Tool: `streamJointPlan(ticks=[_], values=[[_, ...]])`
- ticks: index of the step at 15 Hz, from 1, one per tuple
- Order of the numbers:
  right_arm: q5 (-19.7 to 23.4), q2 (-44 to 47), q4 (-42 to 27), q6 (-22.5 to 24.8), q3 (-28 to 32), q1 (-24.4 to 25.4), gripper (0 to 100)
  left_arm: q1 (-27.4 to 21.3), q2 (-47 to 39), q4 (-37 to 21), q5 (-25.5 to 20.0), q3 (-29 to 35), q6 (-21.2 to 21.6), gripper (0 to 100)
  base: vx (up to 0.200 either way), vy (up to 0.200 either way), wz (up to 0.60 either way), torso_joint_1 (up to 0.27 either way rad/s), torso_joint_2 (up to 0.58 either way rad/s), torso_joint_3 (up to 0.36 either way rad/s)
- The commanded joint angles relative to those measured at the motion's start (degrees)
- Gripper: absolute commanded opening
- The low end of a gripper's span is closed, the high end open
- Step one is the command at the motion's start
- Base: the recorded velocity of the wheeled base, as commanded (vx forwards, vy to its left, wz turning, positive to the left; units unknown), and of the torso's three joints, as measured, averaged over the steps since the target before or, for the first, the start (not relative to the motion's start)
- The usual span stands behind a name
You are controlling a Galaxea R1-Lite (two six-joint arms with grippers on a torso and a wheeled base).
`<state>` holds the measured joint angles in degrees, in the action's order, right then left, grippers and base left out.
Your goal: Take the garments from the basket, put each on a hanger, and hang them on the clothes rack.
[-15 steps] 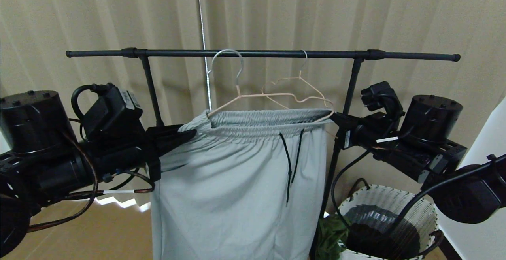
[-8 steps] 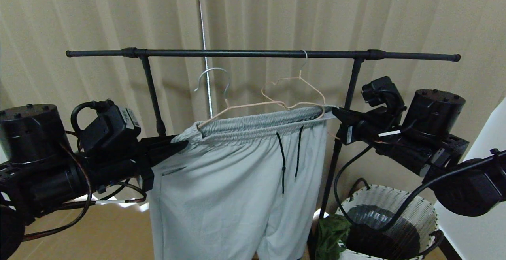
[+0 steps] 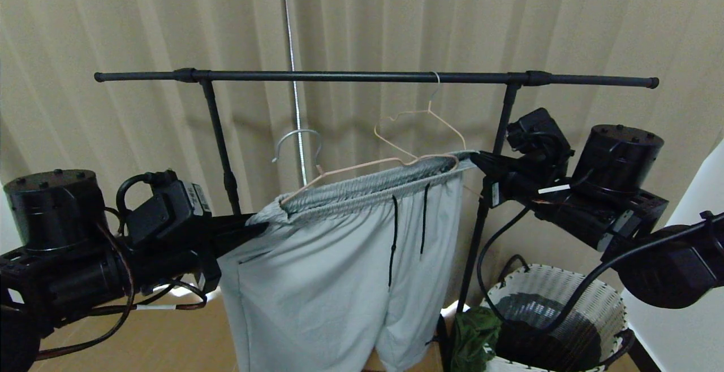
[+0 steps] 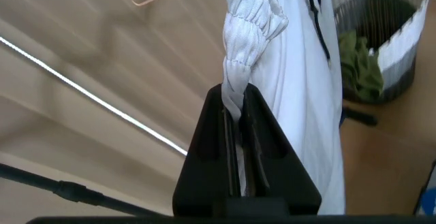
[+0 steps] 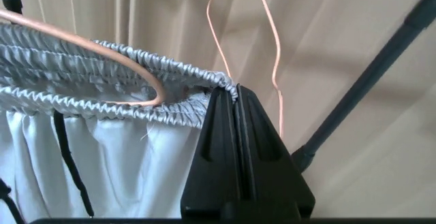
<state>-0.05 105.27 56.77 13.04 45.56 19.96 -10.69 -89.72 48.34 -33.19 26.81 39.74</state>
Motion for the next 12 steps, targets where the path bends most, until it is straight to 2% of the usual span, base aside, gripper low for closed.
streamJointPlan(ticks=[1,6,8,12], values=[[0.1,-0.1,0.0,1.0,0.9,1.0,0,0.0,-0.9,0.0,0.0,-0.3,1.1,0,0.000,0.000,0.00,0.000,0.00,0.000],[0.2,-0.6,-1.3,3.1,2.0,4.4,0,0.0,-2.6,-0.1,0.1,-0.4,3.5,0,0.000,0.000,0.00,0.000,0.00,0.000],[0.2,-1.6,-1.2,3.5,2.3,4.5,0,2.3,-2.6,0.0,0.2,-1.2,5.1,0,0.000,0.000,0.00,0.000,0.00,0.000],[1.4,-2.7,-0.8,3.4,1.9,4.4,0,5.1,-2.4,0.0,0.2,-2.1,5.3,0,0.000,0.000,0.00,0.000,0.00,0.000]])
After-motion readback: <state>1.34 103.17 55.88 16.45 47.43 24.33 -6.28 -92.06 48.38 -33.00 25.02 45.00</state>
